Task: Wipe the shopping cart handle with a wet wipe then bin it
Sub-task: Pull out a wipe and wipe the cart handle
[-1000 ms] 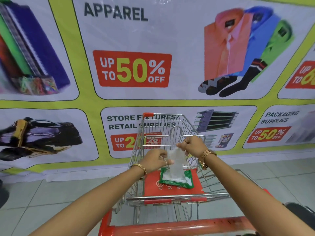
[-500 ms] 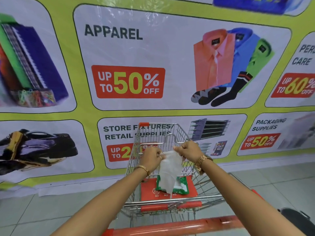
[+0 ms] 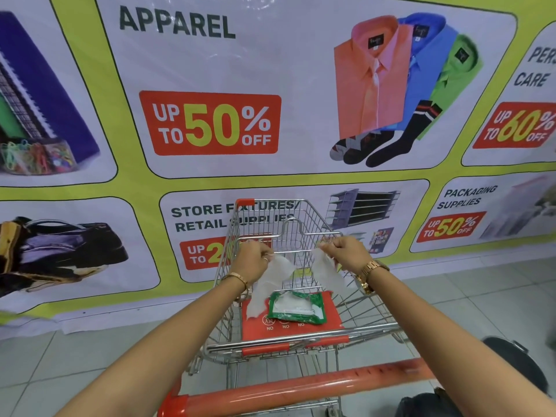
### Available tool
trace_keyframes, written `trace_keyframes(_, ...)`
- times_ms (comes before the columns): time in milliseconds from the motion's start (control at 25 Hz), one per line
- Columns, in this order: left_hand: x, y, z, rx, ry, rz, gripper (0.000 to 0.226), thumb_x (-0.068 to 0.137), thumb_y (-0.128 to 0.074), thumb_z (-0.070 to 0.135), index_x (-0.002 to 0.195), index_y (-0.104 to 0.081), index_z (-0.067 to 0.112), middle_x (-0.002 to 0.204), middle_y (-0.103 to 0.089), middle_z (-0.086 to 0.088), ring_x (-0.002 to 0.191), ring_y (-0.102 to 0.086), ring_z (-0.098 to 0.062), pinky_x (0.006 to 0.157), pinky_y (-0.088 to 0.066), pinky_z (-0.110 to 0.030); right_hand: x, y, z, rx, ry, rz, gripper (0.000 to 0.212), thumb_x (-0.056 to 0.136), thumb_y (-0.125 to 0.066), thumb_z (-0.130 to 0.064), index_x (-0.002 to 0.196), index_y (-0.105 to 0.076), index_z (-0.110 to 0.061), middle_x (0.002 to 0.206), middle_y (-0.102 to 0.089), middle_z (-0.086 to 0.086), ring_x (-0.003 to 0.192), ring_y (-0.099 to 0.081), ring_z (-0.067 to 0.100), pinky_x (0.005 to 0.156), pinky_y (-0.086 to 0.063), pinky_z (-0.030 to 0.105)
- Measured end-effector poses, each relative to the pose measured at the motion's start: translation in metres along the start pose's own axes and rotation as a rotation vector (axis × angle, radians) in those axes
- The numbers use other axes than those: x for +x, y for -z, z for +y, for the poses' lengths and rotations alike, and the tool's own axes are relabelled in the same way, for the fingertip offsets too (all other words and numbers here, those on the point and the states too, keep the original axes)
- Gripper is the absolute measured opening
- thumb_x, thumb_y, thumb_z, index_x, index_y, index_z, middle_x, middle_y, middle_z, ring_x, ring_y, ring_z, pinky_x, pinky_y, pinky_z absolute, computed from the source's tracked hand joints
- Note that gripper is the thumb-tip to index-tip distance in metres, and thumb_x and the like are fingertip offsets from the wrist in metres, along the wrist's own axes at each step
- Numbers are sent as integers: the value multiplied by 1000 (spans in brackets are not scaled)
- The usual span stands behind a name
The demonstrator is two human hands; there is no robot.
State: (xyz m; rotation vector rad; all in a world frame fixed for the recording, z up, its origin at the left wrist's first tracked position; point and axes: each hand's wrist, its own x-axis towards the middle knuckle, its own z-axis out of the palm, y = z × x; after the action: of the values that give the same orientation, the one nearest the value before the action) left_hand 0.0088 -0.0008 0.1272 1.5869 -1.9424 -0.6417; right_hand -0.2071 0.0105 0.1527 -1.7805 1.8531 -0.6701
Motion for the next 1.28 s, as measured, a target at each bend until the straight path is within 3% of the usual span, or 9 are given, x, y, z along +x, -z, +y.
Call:
trace_keyframes(120, 6, -2, 3, -40, 17, 3, 21, 86, -56, 2, 98, -72, -4, 100, -72, -21, 94, -66, -29, 82, -49, -26, 1, 5, 9, 56, -35, 51, 50, 90, -57, -28, 45, -37, -16, 52, -45, 7, 46, -42, 16, 48, -35, 23)
trace_keyframes(240, 14, -9, 13, -80, 28, 21, 19, 86, -58, 2, 96, -72, -6, 95, -72, -22, 80, -65, -26, 81, -56, -34, 1, 7, 15, 127, -65, 84, 51, 90, -57, -25, 44, -38, -16, 49, -47, 3, 34, -49, 5, 40, -41, 13)
trace_keyframes(400, 24, -24, 31, -335, 155, 61, 19, 86, -57, -3, 101, -68, -8, 93, -68, -21, 58, -61, -15, 48, -55, -14, -4, 9, 28, 206, -136, 161, 49, 90, -57, -23, 46, -38, -15, 48, -48, 2, 29, -52, 1, 35, -45, 13)
trace_keyframes(600, 31, -41, 45, -674, 359, 88, 20, 86, -51, -10, 101, -65, -8, 109, -64, -22, 95, -66, -35, 54, -59, -19, -10, 16, 46, 276, -203, 288, 47, 89, -58, -21, 47, -38, -14, 46, -46, 4, 24, -48, -2, 36, -48, 18)
trace_keyframes(720, 31, -54, 25, -485, 345, 84, 18, 87, -48, -9, 86, -65, -4, 107, -66, -25, 93, -67, -35, 63, -61, -30, -11, 18, 56, 295, -222, 278, 46, 89, -58, -22, 48, -39, -14, 47, -47, 4, 25, -50, 0, 40, -50, 24)
trace_keyframes(840, 27, -68, -5, -207, 313, 17, 20, 84, -51, -6, 74, -65, 2, 83, -65, -16, 87, -66, -36, 73, -60, -41, -11, 14, 62, 302, -212, 256, 46, 90, -58, -24, 48, -40, -14, 48, -48, 5, 25, -51, 1, 32, -45, 17)
trace_keyframes(960, 23, -86, -25, -34, 271, -105, 24, 82, -53, -3, 65, -61, 12, 66, -56, -6, 75, -60, -28, 72, -55, -33, -9, 6, 63, 299, -199, 238, 44, 90, -57, -23, 50, -41, -13, 48, -48, 4, 25, -51, 0, 31, -43, 13)
trace_keyframes(1160, 11, -120, -24, 69, 213, -349, 26, 83, -48, -7, 95, -70, 2, 106, -68, -16, 98, -62, -30, 79, -50, -29, -6, -7, 62, 268, -175, 188, 45, 90, -58, -25, 50, -40, -15, 49, -48, 4, 27, -52, -1, 31, -43, 12)
trace_keyframes(1280, 7, -130, -25, 222, 151, -758, 46, 84, -42, -4, 127, -55, 6, 136, -53, -11, 124, -51, -25, 101, -45, -29, -7, -12, 62, 256, -184, 166, 46, 90, -57, -27, 49, -39, -17, 52, -52, 7, 30, -54, 1, 36, -46, 16)
